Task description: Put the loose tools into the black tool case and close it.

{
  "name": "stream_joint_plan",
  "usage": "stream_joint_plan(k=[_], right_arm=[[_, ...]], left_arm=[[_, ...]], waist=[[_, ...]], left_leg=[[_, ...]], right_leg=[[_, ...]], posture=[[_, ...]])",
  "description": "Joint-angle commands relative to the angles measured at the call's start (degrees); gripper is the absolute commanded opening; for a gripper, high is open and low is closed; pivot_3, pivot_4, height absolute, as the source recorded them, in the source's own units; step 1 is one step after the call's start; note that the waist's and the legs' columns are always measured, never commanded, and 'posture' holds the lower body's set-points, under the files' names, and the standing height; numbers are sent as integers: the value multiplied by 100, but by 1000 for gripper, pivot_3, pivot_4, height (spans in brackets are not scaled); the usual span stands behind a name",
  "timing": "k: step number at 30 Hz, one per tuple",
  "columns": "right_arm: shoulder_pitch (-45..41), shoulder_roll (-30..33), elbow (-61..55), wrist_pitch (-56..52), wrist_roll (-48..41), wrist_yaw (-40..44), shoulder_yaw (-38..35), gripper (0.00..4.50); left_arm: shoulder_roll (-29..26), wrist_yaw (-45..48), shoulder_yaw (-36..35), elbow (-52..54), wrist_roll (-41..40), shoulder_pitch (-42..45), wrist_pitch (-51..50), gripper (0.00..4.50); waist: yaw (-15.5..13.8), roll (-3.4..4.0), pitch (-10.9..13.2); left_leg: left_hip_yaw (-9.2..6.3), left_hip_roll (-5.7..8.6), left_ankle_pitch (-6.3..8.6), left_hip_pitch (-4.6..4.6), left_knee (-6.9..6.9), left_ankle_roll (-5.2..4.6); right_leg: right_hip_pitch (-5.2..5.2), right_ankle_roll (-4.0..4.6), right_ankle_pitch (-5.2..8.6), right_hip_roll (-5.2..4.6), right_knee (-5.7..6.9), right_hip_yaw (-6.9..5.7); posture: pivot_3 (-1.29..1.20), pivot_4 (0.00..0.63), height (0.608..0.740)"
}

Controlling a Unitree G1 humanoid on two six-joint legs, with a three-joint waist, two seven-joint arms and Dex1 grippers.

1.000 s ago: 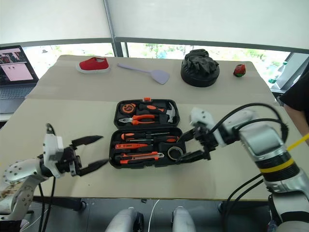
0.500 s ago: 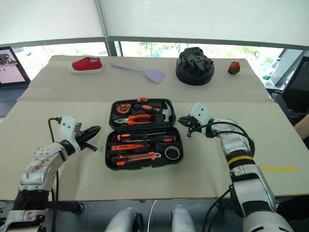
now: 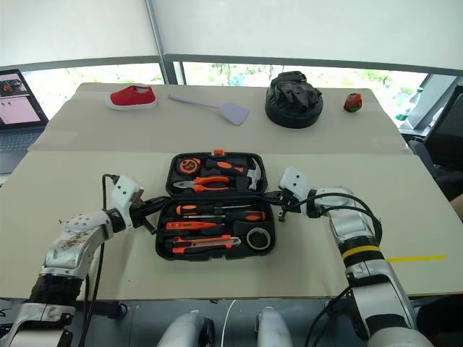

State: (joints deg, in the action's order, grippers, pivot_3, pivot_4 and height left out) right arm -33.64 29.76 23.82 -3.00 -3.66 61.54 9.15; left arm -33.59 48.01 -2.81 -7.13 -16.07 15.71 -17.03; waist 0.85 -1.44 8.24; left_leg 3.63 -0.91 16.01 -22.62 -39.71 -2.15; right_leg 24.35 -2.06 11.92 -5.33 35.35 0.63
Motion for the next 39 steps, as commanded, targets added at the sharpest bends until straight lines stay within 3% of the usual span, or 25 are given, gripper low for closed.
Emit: stream_joint_plan(k=[1, 7, 8, 10, 14, 17, 21, 24, 28, 31, 39], right_arm=[[220, -27, -1091, -608, -287, 225, 141, 64], [331, 328, -1257, -1021, -364, 306, -179, 64], [350, 364, -1372, -1314, -581, 400, -297, 10], [422, 588, -1792, -2111, -1149, 786, -472, 595], [285, 1003, -2167, -3001, -1477, 637, -795, 1859], [-409, 1454, -2110, -4210, -631, -62, -209, 2836], [-1557, 1052, -1503, -5702, -1234, -12, -198, 4073], [-2243, 694, -719, -6499, -1181, -275, 30, 4073], [-2686, 313, 20, -6571, -1046, -668, 53, 4073], [-2730, 168, 550, -6104, -834, -809, 255, 4073], [-2814, 133, 1168, -6337, -639, -717, 711, 4073]], left_arm=[[-120, 204, 52, 626, -129, -234, -154, 19], [-522, 313, -292, 856, -329, -368, -725, 19], [-625, 384, -361, 906, -442, -368, -946, 264], [-793, 418, -661, 1038, -847, -321, -1514, 674], [-1248, 173, -1327, 1180, -1726, 79, -3465, 2150], [-1465, 158, -1579, 1024, -2578, 788, -5073, 3140], [-1357, -464, -878, 622, -1999, 1617, -5215, 4422], [-1102, -840, -507, 181, -1670, 2129, -5203, 4422], [-982, -933, -215, -101, -1490, 2422, -5278, 4422], [-740, -1104, -166, -477, -1371, 2722, -5239, 4422], [-586, -929, 39, -809, -1287, 2838, -5264, 4422]], waist=[[17, 0, 0], [-1, 1, 1], [-1, 1, 1], [-3, 1, 2], [-10, -2, 4], [-5, 0, 6], [-6, -2, 8], [-1, -3, 8], [4, -3, 8], [-14, -3, 8], [20, -4, 9]], left_leg=[[1, -1, 1, -1, 1, -1], [2, 1, 2, 0, -4, -1], [2, 1, 1, 0, -5, 0], [-1, -1, 1, 1, -6, 0], [-10, -2, 1, -1, -7, -1], [-8, 2, 1, 0, -10, -1], [-8, 11, -3, 6, -14, 5], [-8, 16, -6, 15, -5, 10], [-7, 16, -12, -15, -9, 20], [-1, 28, -37, -65, -16, 62], [-3, 31, -38, -71, -17, 62]], right_leg=[[1, 0, 0, 0, -1, 1], [1, 0, 0, 0, -23, 1], [1, 1, 0, 0, -22, 1], [1, 1, 1, 2, -19, 0], [1, 1, 1, 3, -16, -5], [0, -1, 2, 0, -13, -3], [-4, -2, 3, 8, -13, -1], [-8, 5, 4, 19, -11, 0], [17, 8, 1, 20, 19, -2], [77, 5, 0, 7, 39, 2], [82, 3, -1, 6, 41, 1]], posture=[[0, 150, 740], [0, 150, 740], [0, 150, 740], [0, 150, 740], [0, 150, 740], [0, 150, 740], [0, 150, 740], [0, 150, 740], [0, 150, 740], [0, 150, 740], [0, 150, 740]])
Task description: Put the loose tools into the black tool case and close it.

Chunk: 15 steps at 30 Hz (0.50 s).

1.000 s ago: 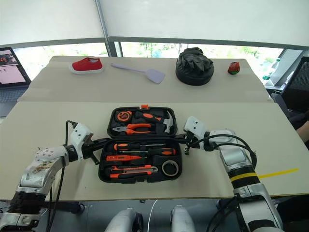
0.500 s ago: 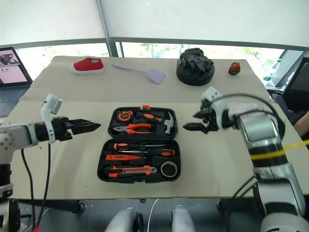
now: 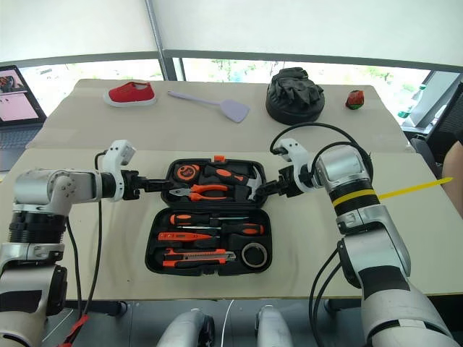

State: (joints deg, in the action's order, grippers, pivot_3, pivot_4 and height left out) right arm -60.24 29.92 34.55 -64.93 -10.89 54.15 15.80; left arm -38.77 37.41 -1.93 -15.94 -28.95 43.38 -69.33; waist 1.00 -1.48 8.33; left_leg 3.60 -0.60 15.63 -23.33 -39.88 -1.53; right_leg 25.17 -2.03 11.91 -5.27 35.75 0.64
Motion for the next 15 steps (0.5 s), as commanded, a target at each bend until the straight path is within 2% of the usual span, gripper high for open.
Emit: stream_joint_plan(k=[1, 4, 5, 6, 13, 15], right_arm=[[-162, 131, 146, -171, 106, 35, 83, 4073], [-197, 89, 356, -270, 161, -30, 121, 3354], [-211, 57, 439, -277, 174, -59, 118, 2988], [-239, 4, 551, -324, 160, -104, 71, 2688], [-446, -299, 1461, -133, 228, -448, -300, 250], [-452, -331, 1528, -76, 250, -478, -347, 0]], left_arm=[[-51, 146, -71, 42, -28, 81, -75, 4422], [8, 171, -130, -129, -62, 114, -149, 4500], [1, 189, -88, -188, -24, 117, -124, 3956], [6, 191, -70, -240, 6, 120, -95, 3806], [185, 62, -282, -650, 37, 206, -22, 1200], [262, -20, -458, -722, 3, 206, 1, 499]], waist=[[5, 0, 0], [6, 0, 0], [-2, 0, 0], [-13, 0, 0], [-26, -20, -14], [-26, -21, -14]], left_leg=[[-1, -3, 1, 2, 0, -2], [-2, -3, 9, 6, 0, -15], [-3, -3, 12, 7, 0, -20], [-5, -2, 14, 9, 0, -25], [-13, 1, 12, 28, -6, -27], [-14, 0, 13, 52, -5, -29]], right_leg=[[0, 0, 0, 2, 2, 0], [-2, 1, 0, 2, 11, 0], [-4, 1, 0, 2, 12, 0], [-6, 1, 0, 1, 13, 0], [-32, 1, -1, -1, 18, -4], [-62, 1, -1, -2, 11, -6]], posture=[[0, 150, 740], [0, 150, 740], [0, 150, 740], [0, 150, 740], [0, 150, 740], [0, 150, 740]])
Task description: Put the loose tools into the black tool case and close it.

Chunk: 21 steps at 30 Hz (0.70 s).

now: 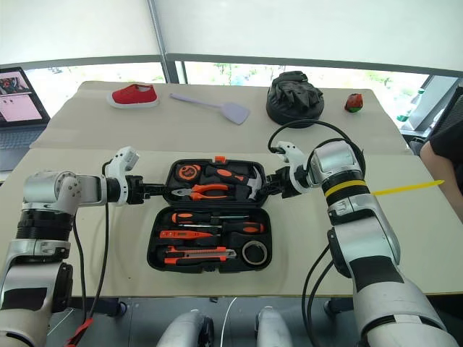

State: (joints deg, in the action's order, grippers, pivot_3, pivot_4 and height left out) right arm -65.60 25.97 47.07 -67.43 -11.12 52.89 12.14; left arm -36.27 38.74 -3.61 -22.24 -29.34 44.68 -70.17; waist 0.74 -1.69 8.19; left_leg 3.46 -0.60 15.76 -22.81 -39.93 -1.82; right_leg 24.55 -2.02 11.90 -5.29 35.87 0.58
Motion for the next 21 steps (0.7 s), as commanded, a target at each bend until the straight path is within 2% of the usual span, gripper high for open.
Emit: stream_joint_plan(k=[1, 2, 4, 7, 9, 12, 14, 16, 21], right_arm=[[98, 52, 269, 220, 264, -354, -7, 0], [134, 34, 210, 322, 224, -388, -96, 0], [261, -4, -125, 675, 38, -357, -383, 0], [820, 198, -1446, 1924, -116, 185, -497, 0], [1294, 342, -2281, 2966, -65, 368, -516, 0], [1822, 290, -2907, 4252, -50, -56, -899, 0], [2183, 392, -2941, 5616, 352, -478, -941, 0], [2509, 582, -2730, 7149, 829, -715, -801, 0], [3219, 1001, -2202, 9800, 1562, -1071, -589, 0]], left_arm=[[42, -167, -359, -89, 28, 59, 145, 196], [76, -179, -450, -69, -8, 39, 184, 36], [103, -167, -574, 28, -60, -27, 213, 36], [273, -243, -1041, 385, -154, -288, 854, 36], [430, -229, -1423, 646, -218, -539, 1592, 36], [559, 117, -1706, 1001, -155, -1175, 2979, 36], [592, 258, -1692, 1179, 178, -1737, 4170, 36], [603, 327, -1581, 1202, 770, -2191, 5912, 36], [692, 397, -1661, 1451, 908, -3061, 7227, 36]], waist=[[1, 0, 0], [2, 0, 0], [4, -1, 0], [30, -2, 0], [25, -2, 3], [43, -4, 6], [61, -4, 6], [57, -3, 7], [19, -5, 9]], left_leg=[[-3, -8, 1, 16, 1, -2], [-3, -9, 3, 30, 1, -4], [-3, -10, 2, 37, 2, -3], [-3, -13, 0, 38, 6, 2], [-3, -14, -2, 28, 10, 5], [1, -14, -20, -35, 8, 37], [9, -17, -39, -57, 11, 69], [16, -20, -40, -56, 21, 71], [32, -19, -27, -58, 21, 50]], right_leg=[[-19, 0, 0, 0, -5, -2], [-32, 0, 0, -1, -5, -2], [-36, 0, 0, 0, -2, 0], [-32, 0, 0, 2, 1, 5], [-18, 0, 0, 0, 2, 7], [52, 4, -4, -3, 13, 11], [88, 12, -10, 0, 19, 17], [93, 12, -9, 1, 11, 16], [83, 11, -10, -10, -13, 14]], posture=[[0, 150, 740], [0, 150, 740], [0, 150, 740], [0, 150, 740], [0, 150, 740], [0, 150, 740], [0, 150, 740], [0, 150, 740], [0, 150, 740]])
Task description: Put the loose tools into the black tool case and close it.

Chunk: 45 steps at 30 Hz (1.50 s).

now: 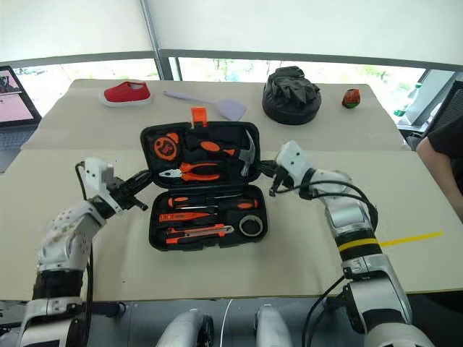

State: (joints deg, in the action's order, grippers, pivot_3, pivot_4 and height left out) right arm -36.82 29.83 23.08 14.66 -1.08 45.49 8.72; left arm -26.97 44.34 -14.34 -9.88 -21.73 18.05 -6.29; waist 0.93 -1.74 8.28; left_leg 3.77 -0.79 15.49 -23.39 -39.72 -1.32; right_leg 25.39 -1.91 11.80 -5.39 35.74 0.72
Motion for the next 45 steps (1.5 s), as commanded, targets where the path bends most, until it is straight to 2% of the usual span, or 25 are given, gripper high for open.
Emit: stream_joint_plan(k=[1, 3, 6, 7, 9, 10, 11, 13, 14, 15, 18, 20, 22, 23, 25, 26, 27, 29, 30, 36, 40, 45], right_arm=[[482, 664, 265, 2084, 655, -428, -234, 0], [695, 817, 513, 3003, 1077, -783, -125, 0], [790, 1105, 1148, 3946, 2102, -1745, 41, 0], [838, 1169, 1358, 4069, 2157, -1790, 133, 0], [965, 1318, 1674, 4326, 2297, -1872, 311, 804], [1001, 1377, 1779, 4436, 2352, -1896, 387, 968], [1080, 1479, 1820, 4479, 2430, -2020, 375, 1350], [1196, 1692, 1901, 4669, 2542, -2222, 338, 2015], [1241, 1770, 1938, 4783, 2555, -2284, 324, 2132], [1342, 1821, 1886, 4682, 2293, -2211, 223, 2643], [1670, 1944, 1581, 4197, 1314, -1596, 118, 2643], [2118, 1972, 763, 3124, 50, -842, -52, 2101], [2605, 2082, -179, 2156, -995, -181, -130, 1499], [2885, 2238, -682, 1735, -1340, 173, -80, 1153], [3456, 2677, -1678, 613, -1952, 940, 86, 500], [3656, 2798, -2042, 392, -2064, 1125, 96, 186], [3799, 2871, -2347, 150, -2114, 1195, 83, 2], [3948, 2825, -2900, -305, -2214, 1186, 92, 0], [3985, 2778, -3105, -488, -2232, 1196, 100, 0], [3763, 2165, -3988, -1687, -1708, 871, 601, 0], [3330, 1680, -3816, -1968, -1248, 692, 783, 0], [2798, 1148, -3403, -1964, -629, 606, 1112, 0]], left_arm=[[-315, -80, -511, 265, 303, -634, 1107, 36], [-480, 106, -338, 312, 699, -1120, 1825, 36], [-612, 433, -239, 393, 675, -1746, 2327, 36], [-651, 465, -247, 425, 647, -1916, 2398, 365], [-791, 350, -439, 278, 778, -2227, 2640, 962], [-853, 340, -499, 233, 778, -2341, 2691, 1354], [-957, 338, -633, 165, 654, -2489, 2467, 1798], [-1159, 586, -821, 67, 334, -2726, 2176, 2544], [-1236, 720, -884, 27, 246, -2803, 2161, 2679], [-1341, 757, -923, -67, 242, -2780, 2066, 3207], [-1516, 724, -872, -278, 267, -2471, 1882, 3207], [-1566, 866, -561, -305, 279, -2023, 1638, 3224], [-1540, 833, -283, -321, 404, -1595, 1338, 2677], [-1487, 843, -145, -279, 396, -1364, 1168, 2447], [-1379, 841, 191, -256, 481, -891, 940, 1717], [-1300, 816, 357, -257, 510, -640, 798, 1350], [-1239, 771, 507, -282, 565, -431, 644, 1008], [-1114, 751, 802, -382, 660, 8, 273, 254], [-1072, 767, 895, -412, 671, 164, 96, 108], [-826, 649, 1533, -818, 1072, 927, -675, 108], [-867, 871, 1470, -957, 912, 792, -969, 108], [-1069, 1491, 1300, -371, 435, 306, -1296, 108]], waist=[[-4, 1, 0], [-2, 1, 0], [8, 2, 0], [10, 2, 0], [0, 3, 0], [-18, 2, 0], [-47, 1, 0], [-50, 1, 0], [-43, -1, 0], [-42, -3, -2], [-68, -4, -2], [-81, -4, -2], [-107, -3, -2], [-110, -4, -3], [-113, 1, -3], [-120, 1, -4], [-123, -1, -5], [-107, -6, -8], [-88, -7, -8], [-77, -9, -8], [-41, -10, -7], [0, -14, -8]], left_leg=[[3, 0, 6, 3, 0, -10], [5, -2, 23, 14, 0, -39], [21, -5, 37, 38, 1, -64], [26, -6, 39, 48, 1, -66], [33, -11, 41, 78, 2, -70], [29, -15, 43, 112, 3, -73], [30, -17, 49, 133, 4, -83], [32, -11, 51, 122, 3, -87], [37, -13, 52, 128, 0, -89], [36, -14, 52, 128, -2, -89], [32, -15, 52, 135, 0, -89], [30, -16, 53, 132, 1, -91], [28, -17, 53, 129, 0, -92], [27, -16, 53, 128, -1, -92], [21, -18, 55, 126, -2, -94], [21, -16, 55, 125, -2, -94], [21, -17, 56, 125, -2, -97], [21, -18, 57, 124, -4, -98], [22, -20, 57, 123, -6, -98], [20, -15, 57, 112, -11, -97], [25, -9, 57, 109, -11, -97], [24, -17, 57, 110, -13, -97]], right_leg=[[-3, -1, 0, -2, -1, 0], [-14, -2, 0, -5, -4, 0], [-28, -2, 1, -12, -7, 2], [-36, -2, 1, -14, -16, 2], [-70, -1, 2, -15, -50, 1], [-111, 0, 3, -11, -63, -7], [-133, 2, 7, -12, -68, -9], [-124, 15, 21, -24, -69, -9], [-125, 6, 16, -25, -64, -5], [-131, -4, 10, -24, -63, -5], [-137, -4, 10, -22, -63, -7], [-138, -5, 10, -18, -66, -7], [-140, -6, 8, -20, -65, -7], [-140, -8, 7, -21, -65, -8], [-142, -8, 5, -22, -63, -9], [-140, -9, 5, -23, -63, -9], [-140, -9, 5, -23, -64, -10], [-139, -9, 4, -19, -66, -12], [-137, -9, 4, -13, -65, -11], [-124, -10, 6, 15, -63, -6], [-117, -10, 6, 15, -62, 1], [-118, -10, 6, 14, -62, -2]], posture=[[0, 150, 740], [0, 150, 740], [0, 150, 740], [0, 150, 740], [0, 150, 740], [0, 150, 740], [0, 150, 740], [0, 150, 740], [0, 150, 740], [0, 150, 740], [0, 150, 740], [0, 150, 740], [0, 150, 740], [0, 150, 740], [0, 150, 740], [0, 150, 740], [0, 150, 740], [0, 150, 740], [0, 150, 740], [0, 150, 740], [0, 150, 740], [0, 150, 740]])
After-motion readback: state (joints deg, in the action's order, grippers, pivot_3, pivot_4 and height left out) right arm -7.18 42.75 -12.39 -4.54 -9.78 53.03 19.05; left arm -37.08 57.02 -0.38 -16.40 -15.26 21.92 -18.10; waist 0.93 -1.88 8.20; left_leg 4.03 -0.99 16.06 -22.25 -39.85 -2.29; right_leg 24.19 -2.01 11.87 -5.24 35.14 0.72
